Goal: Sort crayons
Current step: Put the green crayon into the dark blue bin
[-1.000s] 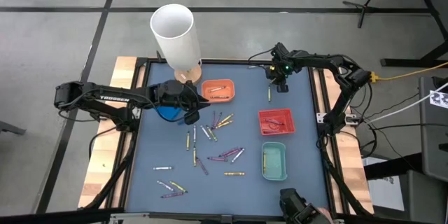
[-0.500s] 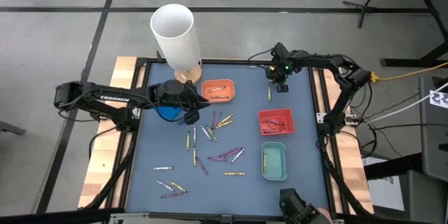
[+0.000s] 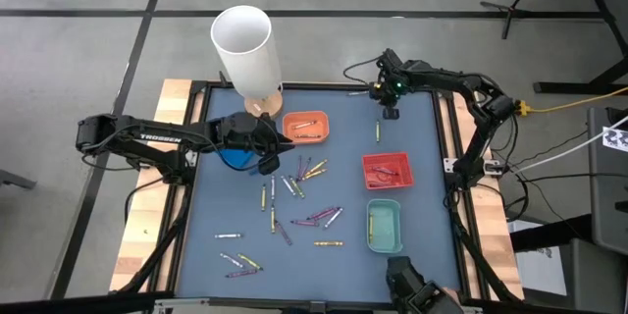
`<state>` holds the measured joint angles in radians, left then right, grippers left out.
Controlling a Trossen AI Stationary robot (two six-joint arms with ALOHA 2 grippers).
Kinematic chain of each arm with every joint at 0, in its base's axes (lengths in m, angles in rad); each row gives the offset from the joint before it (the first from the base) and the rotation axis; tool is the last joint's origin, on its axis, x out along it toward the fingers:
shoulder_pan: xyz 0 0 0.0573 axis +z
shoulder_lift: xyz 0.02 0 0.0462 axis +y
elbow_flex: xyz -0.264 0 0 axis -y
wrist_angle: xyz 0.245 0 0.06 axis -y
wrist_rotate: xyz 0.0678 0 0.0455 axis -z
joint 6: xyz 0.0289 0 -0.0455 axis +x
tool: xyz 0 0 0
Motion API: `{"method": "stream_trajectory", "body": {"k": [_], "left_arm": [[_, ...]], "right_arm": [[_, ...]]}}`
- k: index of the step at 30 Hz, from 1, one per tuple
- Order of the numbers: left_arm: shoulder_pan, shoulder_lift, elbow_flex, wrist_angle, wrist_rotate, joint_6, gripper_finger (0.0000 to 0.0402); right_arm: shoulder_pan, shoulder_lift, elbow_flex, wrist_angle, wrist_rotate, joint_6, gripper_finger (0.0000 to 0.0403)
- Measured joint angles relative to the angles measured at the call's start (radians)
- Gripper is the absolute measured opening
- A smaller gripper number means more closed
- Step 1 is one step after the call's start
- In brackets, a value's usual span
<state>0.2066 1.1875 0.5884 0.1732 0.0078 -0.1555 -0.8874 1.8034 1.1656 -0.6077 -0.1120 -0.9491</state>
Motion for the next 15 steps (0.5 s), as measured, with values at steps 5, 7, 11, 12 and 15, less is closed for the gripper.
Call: {"method": "stream_trajectory", "body": {"k": [5,7,11,12,15], "left_arm": [[0.0,-0.046,0.0,-0.003,0.0,0.01,0.0074],[0.0,-0.082,0.0,-0.004,0.0,0.012,0.0074],[0.0,-0.171,0.0,-0.038,0.0,0.011,0.0074],[0.0,-0.193,0.0,-0.055,0.0,0.009,0.0074],[-0.002,-0.251,0.0,-0.102,0.0,0.008,0.0074]], "right_arm": [[0.076,-0.002,0.078,-0.012,-0.023,0.006,0.003],[0.119,-0.002,0.11,-0.012,-0.028,0.006,0.003],[0.216,-0.003,0.17,0.012,-0.029,0.006,0.003],[0.242,-0.003,0.184,0.025,-0.03,0.006,0.003],[0.317,-0.004,0.215,0.08,-0.03,0.006,0.003]]}}
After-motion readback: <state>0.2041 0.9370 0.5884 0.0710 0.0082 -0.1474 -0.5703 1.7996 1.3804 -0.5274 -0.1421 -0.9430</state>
